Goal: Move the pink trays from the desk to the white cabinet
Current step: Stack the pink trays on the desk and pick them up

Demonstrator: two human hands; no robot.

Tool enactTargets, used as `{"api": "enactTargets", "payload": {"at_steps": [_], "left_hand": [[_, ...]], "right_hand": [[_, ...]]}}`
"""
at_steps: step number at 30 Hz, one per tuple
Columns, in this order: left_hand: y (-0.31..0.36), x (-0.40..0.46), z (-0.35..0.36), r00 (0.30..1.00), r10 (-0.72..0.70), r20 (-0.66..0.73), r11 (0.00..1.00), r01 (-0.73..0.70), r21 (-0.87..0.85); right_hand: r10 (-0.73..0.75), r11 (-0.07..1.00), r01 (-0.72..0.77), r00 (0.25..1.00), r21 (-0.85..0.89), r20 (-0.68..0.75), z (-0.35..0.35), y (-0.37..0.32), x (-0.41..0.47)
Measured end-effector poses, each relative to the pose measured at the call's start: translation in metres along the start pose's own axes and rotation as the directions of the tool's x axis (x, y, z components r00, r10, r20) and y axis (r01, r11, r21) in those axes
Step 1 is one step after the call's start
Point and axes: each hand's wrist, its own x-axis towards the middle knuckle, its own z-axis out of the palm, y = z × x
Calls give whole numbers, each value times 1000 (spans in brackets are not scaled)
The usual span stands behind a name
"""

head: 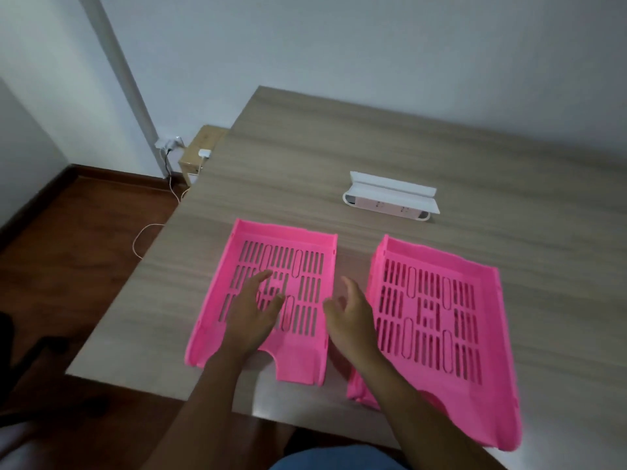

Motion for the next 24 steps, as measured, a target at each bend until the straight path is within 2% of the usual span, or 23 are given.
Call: {"api": "enactTargets", "payload": {"at_steps": [4,6,8,9,12,20,24], "left_hand": [[-24,4,-28,993,-80,-83,996,82,31],[-41,8,-41,969,-221,-111,971,229,63],[-56,12,-50,910,-407,-76,909,412,66],[-61,13,-52,891,-452,-40,888,454,75],[-54,9,-56,905,-424,-3,902,423,86],[-2,-5,-75,945,-323,44,940,326,-101],[47,-15,-65,979,-202,-5,967,199,-156]], "right_hand": [[237,971,-232,966,-62,106,21,14,9],[307,950,-297,942,-93,137,28,25,10],[290,956,-278,939,-90,184,37,38,11],[288,957,-277,936,-83,201,40,41,10],[236,972,-234,953,-37,190,43,43,13],[-10,989,6,1000,148,26,-18,-10,-5],[-12,966,18,1000,257,-24,-68,-5,-19]]}}
